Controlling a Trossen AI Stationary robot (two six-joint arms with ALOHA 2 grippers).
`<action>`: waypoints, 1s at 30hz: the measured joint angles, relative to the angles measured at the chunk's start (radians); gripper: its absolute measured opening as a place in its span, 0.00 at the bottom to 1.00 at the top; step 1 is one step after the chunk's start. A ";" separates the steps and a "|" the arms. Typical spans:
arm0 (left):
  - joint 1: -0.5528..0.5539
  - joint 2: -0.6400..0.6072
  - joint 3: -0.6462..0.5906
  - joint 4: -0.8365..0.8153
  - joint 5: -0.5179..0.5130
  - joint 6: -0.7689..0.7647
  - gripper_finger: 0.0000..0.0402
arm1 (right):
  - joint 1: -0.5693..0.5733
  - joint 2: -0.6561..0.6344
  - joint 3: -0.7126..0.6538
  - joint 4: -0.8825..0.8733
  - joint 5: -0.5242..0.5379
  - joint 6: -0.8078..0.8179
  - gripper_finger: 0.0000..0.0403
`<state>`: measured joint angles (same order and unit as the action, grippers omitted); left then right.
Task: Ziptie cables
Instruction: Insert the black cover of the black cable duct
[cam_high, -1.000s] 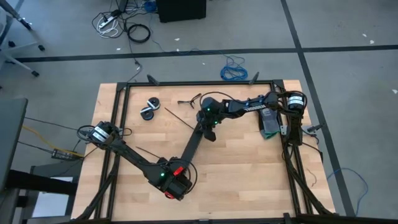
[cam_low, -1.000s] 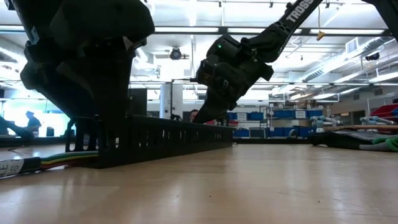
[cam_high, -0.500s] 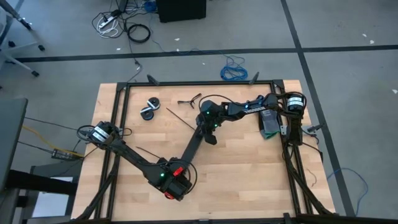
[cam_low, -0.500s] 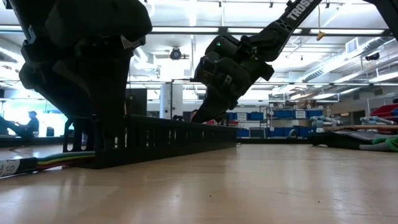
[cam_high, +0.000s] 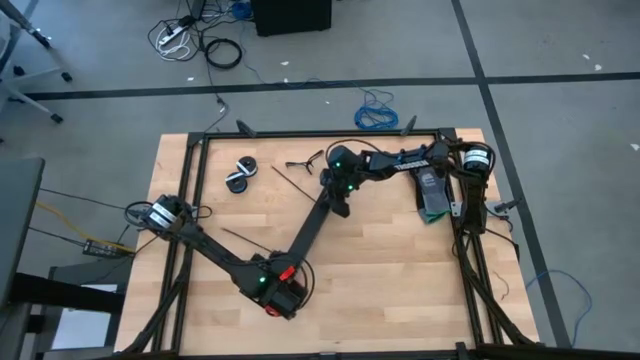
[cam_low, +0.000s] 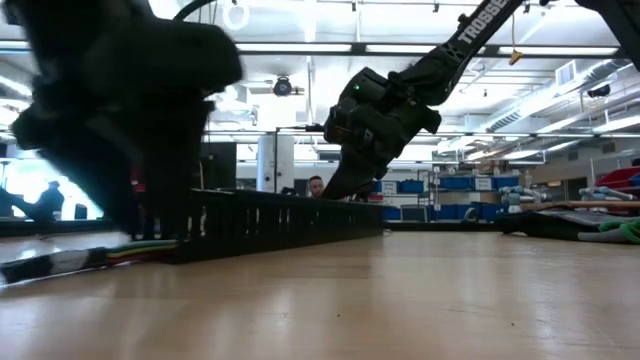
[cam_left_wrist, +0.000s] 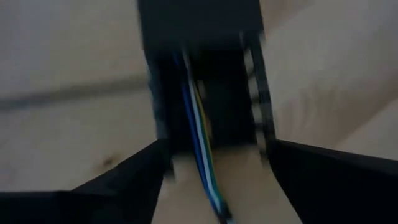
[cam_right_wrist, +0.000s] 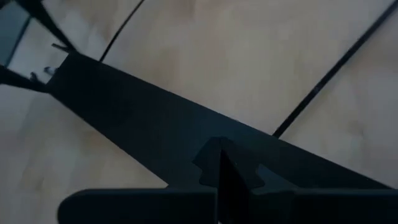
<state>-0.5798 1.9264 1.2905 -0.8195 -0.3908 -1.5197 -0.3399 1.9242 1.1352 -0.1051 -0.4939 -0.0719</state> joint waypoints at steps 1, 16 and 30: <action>-0.002 0.001 0.000 0.000 0.016 0.000 0.70 | -0.004 0.000 0.001 0.000 0.009 0.000 0.00; 0.001 0.001 -0.001 0.001 0.059 0.001 0.83 | 0.016 0.000 0.000 0.004 0.024 0.010 0.00; 0.018 0.001 0.000 0.012 0.091 0.001 0.63 | 0.080 0.002 -0.001 0.049 0.057 0.028 0.00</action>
<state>-0.5615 1.9275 1.2903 -0.8074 -0.2993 -1.5192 -0.2602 1.9261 1.1339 -0.0558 -0.4372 -0.0438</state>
